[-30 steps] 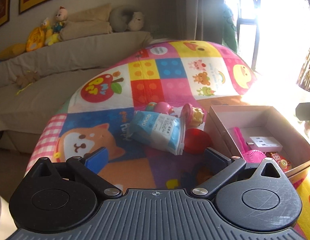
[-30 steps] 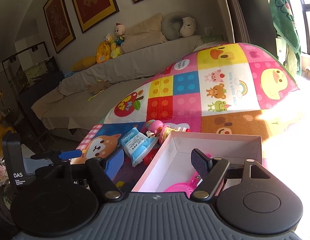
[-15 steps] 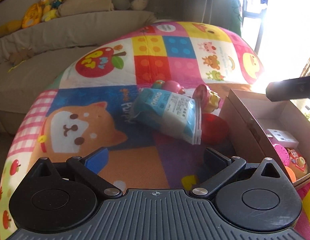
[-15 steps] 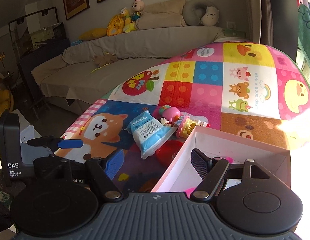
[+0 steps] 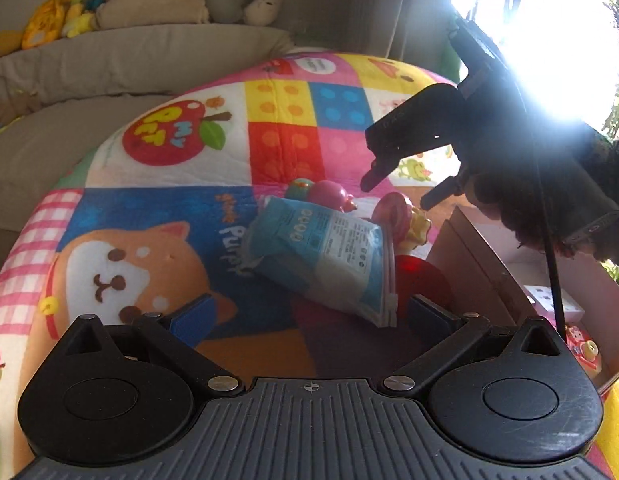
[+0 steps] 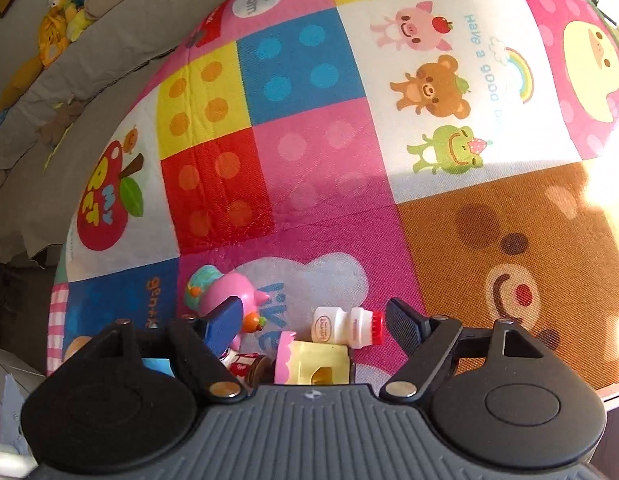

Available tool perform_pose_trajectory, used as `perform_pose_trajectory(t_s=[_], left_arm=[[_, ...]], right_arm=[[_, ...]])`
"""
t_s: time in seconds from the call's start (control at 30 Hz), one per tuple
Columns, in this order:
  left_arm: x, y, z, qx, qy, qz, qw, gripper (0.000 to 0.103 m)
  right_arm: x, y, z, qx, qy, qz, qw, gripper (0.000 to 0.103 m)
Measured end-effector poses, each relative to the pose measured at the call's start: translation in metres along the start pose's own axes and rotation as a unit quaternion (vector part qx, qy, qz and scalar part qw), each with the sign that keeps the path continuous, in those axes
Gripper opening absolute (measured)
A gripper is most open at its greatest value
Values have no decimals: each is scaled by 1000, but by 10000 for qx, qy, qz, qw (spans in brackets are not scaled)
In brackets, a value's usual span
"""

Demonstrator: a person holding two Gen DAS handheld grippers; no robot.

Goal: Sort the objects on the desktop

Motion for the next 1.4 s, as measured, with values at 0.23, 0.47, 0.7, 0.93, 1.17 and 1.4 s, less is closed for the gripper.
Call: perform_pose_trajectory(t_s=[0.23, 0.47, 0.7, 0.93, 1.17, 1.4], left_arm=[[-31, 20, 24, -342, -178, 14, 9993, 103], [-50, 46, 15, -120, -88, 272, 9995, 103], [-73, 54, 6, 219, -429, 76, 9988, 103], [-82, 43, -10, 206, -248, -143, 9994, 103], [-74, 33, -20, 441, -366, -165, 9982, 103], [-80, 36, 4, 314, -644, -136, 9973, 103]], right_arm=[[4, 51, 51, -664, -481, 505, 9954, 45], [-46, 117, 99, -1569, -1349, 914, 9741, 44], [-175, 169, 31, -2125, -1314, -857, 9645, 66], [-228, 249, -69, -1845, -823, -1186, 9722, 89], [-195, 272, -62, -1590, -1890, -694, 9665, 99], [-151, 225, -16, -1609, -2000, -1040, 9609, 98]])
Point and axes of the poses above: each gripper's, at about its wrist camera, not at the fingertips, and x roughly the way its jaws point, z to its left, y to its underside, the point moved 6 cm from there along x, roughly the way its jaws point, and after that the axes turned 1 degree about -y, right-handed, at the moved point
